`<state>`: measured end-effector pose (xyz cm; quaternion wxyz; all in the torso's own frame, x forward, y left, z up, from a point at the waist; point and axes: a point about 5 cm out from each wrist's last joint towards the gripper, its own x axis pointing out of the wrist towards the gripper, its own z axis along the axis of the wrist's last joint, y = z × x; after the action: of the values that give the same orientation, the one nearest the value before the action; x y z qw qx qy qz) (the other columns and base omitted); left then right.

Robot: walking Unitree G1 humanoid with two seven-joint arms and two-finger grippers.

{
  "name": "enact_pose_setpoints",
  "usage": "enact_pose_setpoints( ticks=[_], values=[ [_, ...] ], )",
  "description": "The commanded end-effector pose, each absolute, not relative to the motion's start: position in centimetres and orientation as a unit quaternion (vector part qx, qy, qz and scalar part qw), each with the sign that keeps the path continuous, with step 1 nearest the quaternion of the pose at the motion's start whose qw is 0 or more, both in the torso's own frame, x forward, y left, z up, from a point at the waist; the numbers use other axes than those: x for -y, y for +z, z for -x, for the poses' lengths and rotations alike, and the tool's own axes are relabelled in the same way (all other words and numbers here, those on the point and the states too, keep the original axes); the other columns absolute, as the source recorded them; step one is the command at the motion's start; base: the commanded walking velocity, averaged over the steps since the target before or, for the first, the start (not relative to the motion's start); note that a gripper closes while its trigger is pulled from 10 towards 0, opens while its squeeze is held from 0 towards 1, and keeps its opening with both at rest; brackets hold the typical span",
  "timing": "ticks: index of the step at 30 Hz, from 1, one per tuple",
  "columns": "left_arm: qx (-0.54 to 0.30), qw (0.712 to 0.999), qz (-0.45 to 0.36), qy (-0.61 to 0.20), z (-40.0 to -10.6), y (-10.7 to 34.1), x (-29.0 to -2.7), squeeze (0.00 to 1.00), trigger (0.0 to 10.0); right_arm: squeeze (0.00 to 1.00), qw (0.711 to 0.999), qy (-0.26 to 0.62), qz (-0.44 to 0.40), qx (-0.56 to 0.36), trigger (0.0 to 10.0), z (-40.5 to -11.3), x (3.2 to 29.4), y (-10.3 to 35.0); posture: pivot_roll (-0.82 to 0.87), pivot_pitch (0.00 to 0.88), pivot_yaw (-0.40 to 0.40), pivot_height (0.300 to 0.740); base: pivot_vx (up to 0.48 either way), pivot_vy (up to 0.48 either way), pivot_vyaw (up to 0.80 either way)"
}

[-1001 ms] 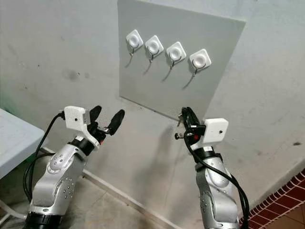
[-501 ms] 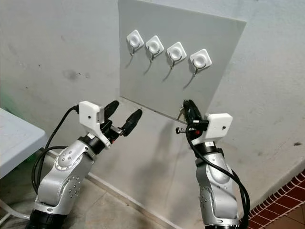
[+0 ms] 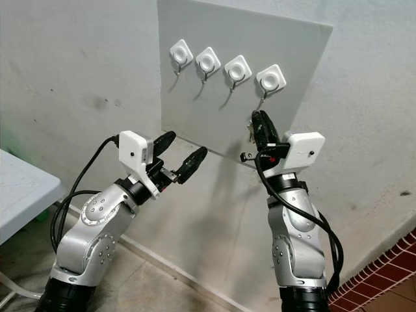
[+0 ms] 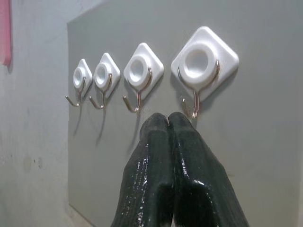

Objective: Hang keys on a hook

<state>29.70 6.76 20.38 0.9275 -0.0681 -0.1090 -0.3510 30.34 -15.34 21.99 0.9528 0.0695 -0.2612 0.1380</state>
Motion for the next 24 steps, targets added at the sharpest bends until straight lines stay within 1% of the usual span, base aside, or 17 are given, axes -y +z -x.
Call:
enact_pose_setpoints(
  ticks=[1,12,24],
  values=[
    [0.119,0.923,0.067,-0.361,-29.6,21.1,-6.4,0.00,10.0,0.00,0.950,0.137,-0.069,0.273,10.0,-30.6,15.5,22.7,0.00,0.000,-0.067,0.740,0.000,0.000,0.00],
    [0.116,0.923,0.072,-0.360,-29.5,21.1,-6.3,0.00,10.0,0.00,0.946,0.137,-0.074,0.284,10.0,-31.3,15.4,23.5,0.00,0.000,-0.070,0.740,0.000,0.000,0.00],
    [0.113,0.924,0.078,-0.357,-29.3,21.1,-6.3,0.00,10.0,0.00,0.944,0.124,-0.106,0.285,10.0,-32.2,15.8,24.1,0.01,0.000,-0.075,0.740,0.000,0.000,0.00]
  ],
)
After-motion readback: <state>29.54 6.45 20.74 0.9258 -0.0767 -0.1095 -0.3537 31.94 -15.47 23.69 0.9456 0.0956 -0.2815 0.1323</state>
